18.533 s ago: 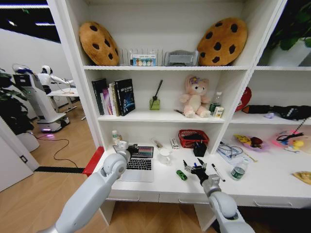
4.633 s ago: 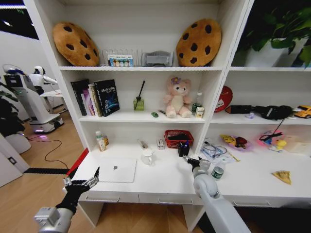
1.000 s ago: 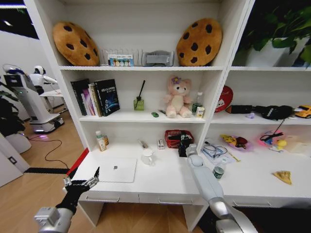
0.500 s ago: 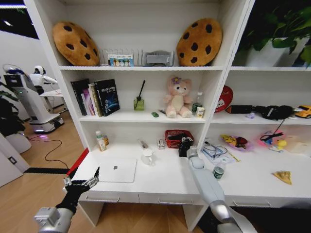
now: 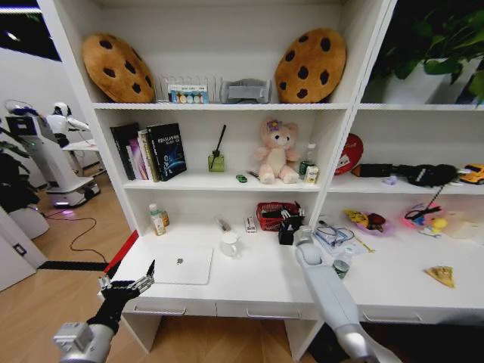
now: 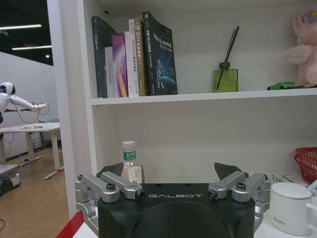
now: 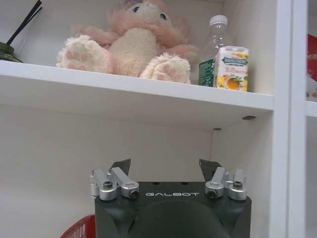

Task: Organize the objects on the table.

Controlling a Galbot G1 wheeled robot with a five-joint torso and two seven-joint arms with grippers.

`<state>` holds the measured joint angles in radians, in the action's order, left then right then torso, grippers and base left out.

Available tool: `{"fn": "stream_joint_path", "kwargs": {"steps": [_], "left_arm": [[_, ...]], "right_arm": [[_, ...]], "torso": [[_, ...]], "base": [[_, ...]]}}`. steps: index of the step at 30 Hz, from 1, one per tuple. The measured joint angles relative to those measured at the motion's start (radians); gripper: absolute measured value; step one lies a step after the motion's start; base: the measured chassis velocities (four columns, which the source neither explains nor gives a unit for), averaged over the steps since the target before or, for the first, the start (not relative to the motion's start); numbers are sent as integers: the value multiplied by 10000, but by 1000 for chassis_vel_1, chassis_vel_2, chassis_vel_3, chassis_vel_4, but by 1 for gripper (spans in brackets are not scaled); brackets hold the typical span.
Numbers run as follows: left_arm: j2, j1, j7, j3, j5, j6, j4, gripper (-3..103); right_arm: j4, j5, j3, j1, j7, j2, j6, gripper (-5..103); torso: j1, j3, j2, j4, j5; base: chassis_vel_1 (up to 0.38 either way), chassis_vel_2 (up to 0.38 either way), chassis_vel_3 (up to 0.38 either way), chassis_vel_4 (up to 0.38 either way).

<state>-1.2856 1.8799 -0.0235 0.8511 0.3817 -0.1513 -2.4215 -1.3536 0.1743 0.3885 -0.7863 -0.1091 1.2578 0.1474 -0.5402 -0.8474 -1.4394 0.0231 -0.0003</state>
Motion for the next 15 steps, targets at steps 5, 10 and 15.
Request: {"fn": "stream_joint_path", "kwargs": {"steps": [5, 10, 15], "left_arm": [[0, 0, 1, -1, 0, 0, 0, 100], [1, 0, 0, 0, 0, 0, 0, 100], [0, 0, 0, 0, 0, 0, 0, 100]], "right_arm": [[-1995, 609, -38, -1431, -1057, -419, -1290, 95], [-4539, 1682, -134, -2975, -3437, -606, -3257, 100], [-5495, 2508, -375, -3695, -4698, -484, -3962, 100]], "torso": [[2, 0, 0, 3, 4], [2, 0, 0, 1, 1], [2, 1, 0, -1, 3]], "base": [[0, 0, 0, 0], [0, 0, 0, 0], [0, 0, 0, 0]]}}
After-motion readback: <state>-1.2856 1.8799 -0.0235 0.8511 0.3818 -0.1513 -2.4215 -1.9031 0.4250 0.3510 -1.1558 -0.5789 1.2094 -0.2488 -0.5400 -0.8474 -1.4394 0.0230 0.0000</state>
